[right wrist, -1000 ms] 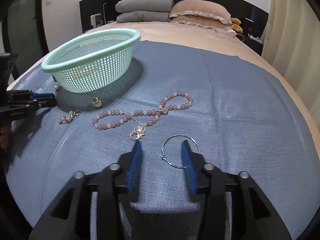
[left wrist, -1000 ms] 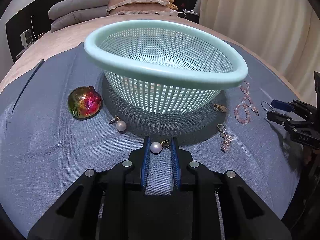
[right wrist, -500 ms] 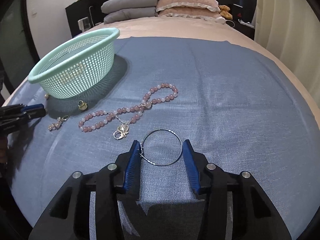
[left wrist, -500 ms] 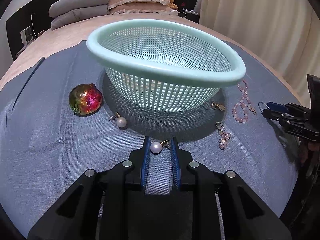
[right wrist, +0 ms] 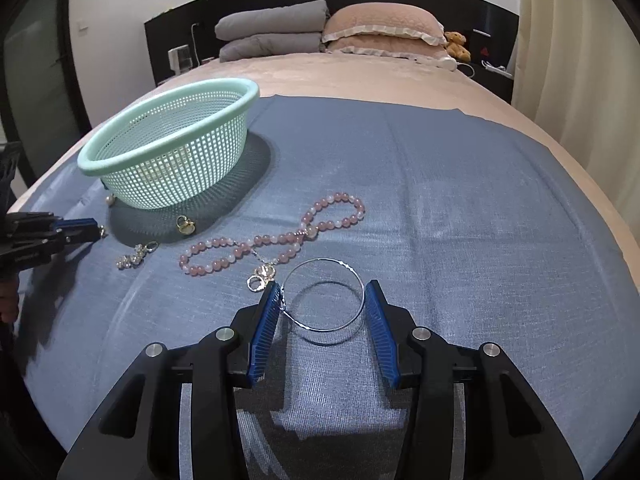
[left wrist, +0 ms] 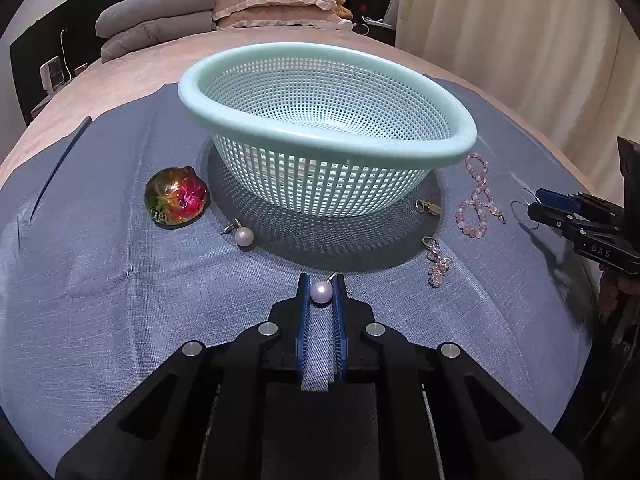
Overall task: Organize jewelry
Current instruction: 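Lift the pearl earring and hoop and carry them over the basket, then open both grippers to drop the pearl earring and hoop into the basket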
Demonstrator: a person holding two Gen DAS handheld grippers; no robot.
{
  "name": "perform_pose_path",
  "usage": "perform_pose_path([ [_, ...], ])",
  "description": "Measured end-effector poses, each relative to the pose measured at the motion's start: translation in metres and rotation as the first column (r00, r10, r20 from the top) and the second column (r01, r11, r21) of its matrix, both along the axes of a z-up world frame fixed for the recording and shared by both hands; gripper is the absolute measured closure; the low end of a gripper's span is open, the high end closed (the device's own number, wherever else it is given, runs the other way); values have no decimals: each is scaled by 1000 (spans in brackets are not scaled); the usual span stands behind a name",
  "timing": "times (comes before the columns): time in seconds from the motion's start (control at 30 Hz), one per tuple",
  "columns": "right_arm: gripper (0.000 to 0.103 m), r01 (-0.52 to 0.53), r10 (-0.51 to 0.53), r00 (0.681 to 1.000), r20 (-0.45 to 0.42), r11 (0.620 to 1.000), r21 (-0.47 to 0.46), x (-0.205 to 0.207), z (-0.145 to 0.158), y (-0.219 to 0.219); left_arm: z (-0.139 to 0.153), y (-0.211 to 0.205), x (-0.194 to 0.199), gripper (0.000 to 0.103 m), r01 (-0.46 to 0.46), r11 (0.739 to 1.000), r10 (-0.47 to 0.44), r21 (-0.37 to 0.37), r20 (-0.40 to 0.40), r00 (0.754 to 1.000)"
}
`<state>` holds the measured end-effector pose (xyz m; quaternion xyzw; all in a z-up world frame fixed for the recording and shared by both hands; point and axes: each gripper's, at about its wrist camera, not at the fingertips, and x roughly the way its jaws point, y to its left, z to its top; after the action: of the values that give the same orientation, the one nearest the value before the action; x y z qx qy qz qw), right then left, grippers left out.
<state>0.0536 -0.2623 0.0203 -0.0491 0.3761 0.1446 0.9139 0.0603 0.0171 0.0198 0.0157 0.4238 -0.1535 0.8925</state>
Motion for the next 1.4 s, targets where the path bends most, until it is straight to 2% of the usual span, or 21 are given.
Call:
perform_pose_path([
  [0.27,62,-12,11,1000,28,1000,28,-7,7,-5,18,5,-13,91,1,1000,0,-20,36,999],
  [0.43,62,-57,50,994,99,996,66,-14,35,3,42,6,-23,91,-2,1000,2,-4,114,993],
  [0.53,62,-96,85,987,133,992,82,-16,50,11,55,10,-25,91,-4,1000,6,-19,142,990],
  [0.6,62,-128,114,983,147,988,89,-14,58,18,66,9,-27,91,-11,1000,10,2,178,984],
  [0.83,62,-232,214,957,197,970,69,11,79,59,98,1,-1,91,2,1000,-6,14,248,969],
  [1.07,62,-295,278,938,206,954,58,47,80,95,86,3,42,91,2,999,-9,36,216,976],
  [1.13,62,-302,286,938,196,952,57,54,74,98,77,8,49,91,-12,999,4,34,206,979],
  [1.23,62,-297,284,946,160,952,69,65,63,101,66,11,55,91,-6,1000,8,-9,189,982],
  [1.4,62,-289,276,950,145,954,76,68,59,104,64,2,56,91,18,1000,-17,-7,195,981],
])
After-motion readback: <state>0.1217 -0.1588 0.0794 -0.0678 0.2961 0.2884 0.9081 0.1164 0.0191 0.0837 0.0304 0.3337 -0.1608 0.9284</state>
